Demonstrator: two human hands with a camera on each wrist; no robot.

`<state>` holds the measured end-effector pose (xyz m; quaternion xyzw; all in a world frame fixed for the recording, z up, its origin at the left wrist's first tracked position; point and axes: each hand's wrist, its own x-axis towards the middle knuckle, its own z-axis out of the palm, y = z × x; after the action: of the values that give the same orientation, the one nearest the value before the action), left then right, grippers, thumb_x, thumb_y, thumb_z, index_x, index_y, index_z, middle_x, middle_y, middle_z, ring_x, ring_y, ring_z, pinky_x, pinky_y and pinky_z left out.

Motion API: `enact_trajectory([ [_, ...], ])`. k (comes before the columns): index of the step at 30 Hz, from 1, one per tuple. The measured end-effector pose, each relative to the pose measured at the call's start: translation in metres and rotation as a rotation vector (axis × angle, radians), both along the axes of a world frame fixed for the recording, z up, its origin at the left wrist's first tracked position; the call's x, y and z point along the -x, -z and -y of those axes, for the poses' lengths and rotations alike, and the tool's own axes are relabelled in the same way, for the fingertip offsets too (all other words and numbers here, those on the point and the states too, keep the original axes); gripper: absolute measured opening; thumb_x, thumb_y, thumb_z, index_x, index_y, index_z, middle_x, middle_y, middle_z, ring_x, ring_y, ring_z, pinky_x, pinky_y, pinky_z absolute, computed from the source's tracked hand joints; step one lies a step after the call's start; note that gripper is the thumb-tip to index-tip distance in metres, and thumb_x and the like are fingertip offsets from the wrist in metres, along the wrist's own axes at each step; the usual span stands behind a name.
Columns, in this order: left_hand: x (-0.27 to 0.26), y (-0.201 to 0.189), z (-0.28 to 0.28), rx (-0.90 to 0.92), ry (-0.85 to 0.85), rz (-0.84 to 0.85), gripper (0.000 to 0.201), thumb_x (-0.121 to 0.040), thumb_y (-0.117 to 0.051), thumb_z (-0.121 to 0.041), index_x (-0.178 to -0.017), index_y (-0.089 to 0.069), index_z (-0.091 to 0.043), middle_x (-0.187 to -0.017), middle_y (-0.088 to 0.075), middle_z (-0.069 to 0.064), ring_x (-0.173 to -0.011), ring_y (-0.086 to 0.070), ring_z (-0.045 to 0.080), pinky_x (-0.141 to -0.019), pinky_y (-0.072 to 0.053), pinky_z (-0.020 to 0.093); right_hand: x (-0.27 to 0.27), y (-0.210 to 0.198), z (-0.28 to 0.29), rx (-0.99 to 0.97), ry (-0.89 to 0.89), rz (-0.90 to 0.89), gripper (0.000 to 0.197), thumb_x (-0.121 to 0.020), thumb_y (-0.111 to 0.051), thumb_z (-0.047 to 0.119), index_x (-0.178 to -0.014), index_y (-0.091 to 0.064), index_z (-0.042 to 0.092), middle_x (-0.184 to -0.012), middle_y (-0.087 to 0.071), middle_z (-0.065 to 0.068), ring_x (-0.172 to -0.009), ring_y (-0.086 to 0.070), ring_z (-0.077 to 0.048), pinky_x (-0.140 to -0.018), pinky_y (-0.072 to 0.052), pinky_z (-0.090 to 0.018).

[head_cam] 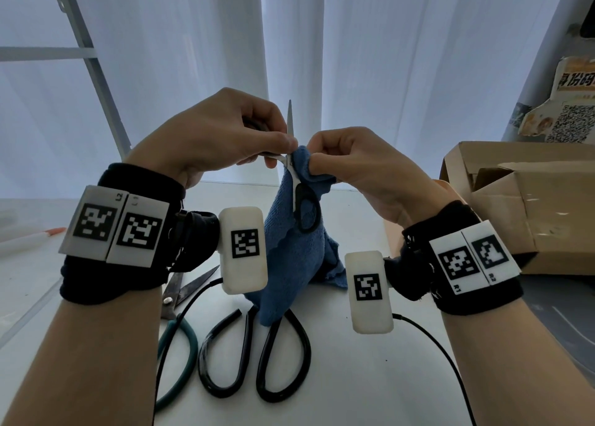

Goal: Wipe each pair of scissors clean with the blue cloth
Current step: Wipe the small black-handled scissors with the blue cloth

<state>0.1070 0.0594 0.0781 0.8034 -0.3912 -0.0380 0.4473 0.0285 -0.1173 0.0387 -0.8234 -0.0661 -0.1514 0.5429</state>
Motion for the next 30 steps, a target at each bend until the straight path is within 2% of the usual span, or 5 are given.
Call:
enact_trajectory([
  [4,0.000,0.001,0.001,0.029,0.004,-0.005,0.013,-0.086,-0.074,-0.022,-0.079,-0.072,-0.012,-0.066,-0.068,0.004,-0.057,-0.048,0.008,-0.049,-0.038,0.011,-0.001,-0.001,0.002,-0.018,0.024,0.056,0.020,-0.087,-0.061,0.000,-0.070,-0.061,0.010,-0.063,-0.054,0.001,-0.064,-0.048,-0.013,-0.066,-0.043,-0.022],
  [9,-0.001,0.002,0.000,0.038,0.027,-0.008,0.013,-0.087,-0.073,-0.026,-0.083,-0.075,-0.015,-0.069,-0.069,0.005,-0.067,-0.049,0.013,-0.058,-0.040,0.017,0.001,-0.003,0.009,-0.048,-0.001,0.042,0.003,-0.087,-0.070,0.004,-0.090,-0.070,0.004,-0.085,-0.069,-0.011,-0.078,-0.063,-0.016,-0.079,-0.051,-0.033],
  [16,0.001,0.002,0.000,-0.017,0.098,-0.040,0.007,-0.080,-0.080,-0.019,-0.082,-0.074,-0.015,-0.071,-0.066,0.002,-0.065,-0.049,0.009,-0.056,-0.041,0.014,0.001,-0.004,0.012,-0.132,-0.011,0.082,0.029,-0.081,-0.061,-0.013,-0.101,-0.060,0.008,-0.081,-0.068,-0.010,-0.071,-0.061,-0.018,-0.068,-0.050,-0.025],
  [20,0.000,0.003,0.002,-0.006,0.087,-0.039,0.007,-0.079,-0.080,-0.010,-0.078,-0.073,-0.014,-0.066,-0.065,-0.001,-0.061,-0.050,0.005,-0.054,-0.040,0.012,0.000,-0.002,0.008,-0.128,0.001,0.081,0.025,-0.083,-0.064,-0.011,-0.099,-0.059,0.008,-0.077,-0.062,-0.007,-0.070,-0.059,-0.016,-0.072,-0.047,-0.025],
  [30,-0.001,0.002,0.002,-0.034,0.050,-0.050,0.005,-0.079,-0.080,-0.014,-0.077,-0.075,-0.016,-0.068,-0.068,0.003,-0.066,-0.049,0.011,-0.054,-0.041,0.012,0.000,-0.002,0.010,-0.102,0.005,0.012,0.024,-0.084,-0.066,-0.005,-0.099,-0.060,0.013,-0.084,-0.062,-0.015,-0.077,-0.059,-0.021,-0.078,-0.047,-0.031],
])
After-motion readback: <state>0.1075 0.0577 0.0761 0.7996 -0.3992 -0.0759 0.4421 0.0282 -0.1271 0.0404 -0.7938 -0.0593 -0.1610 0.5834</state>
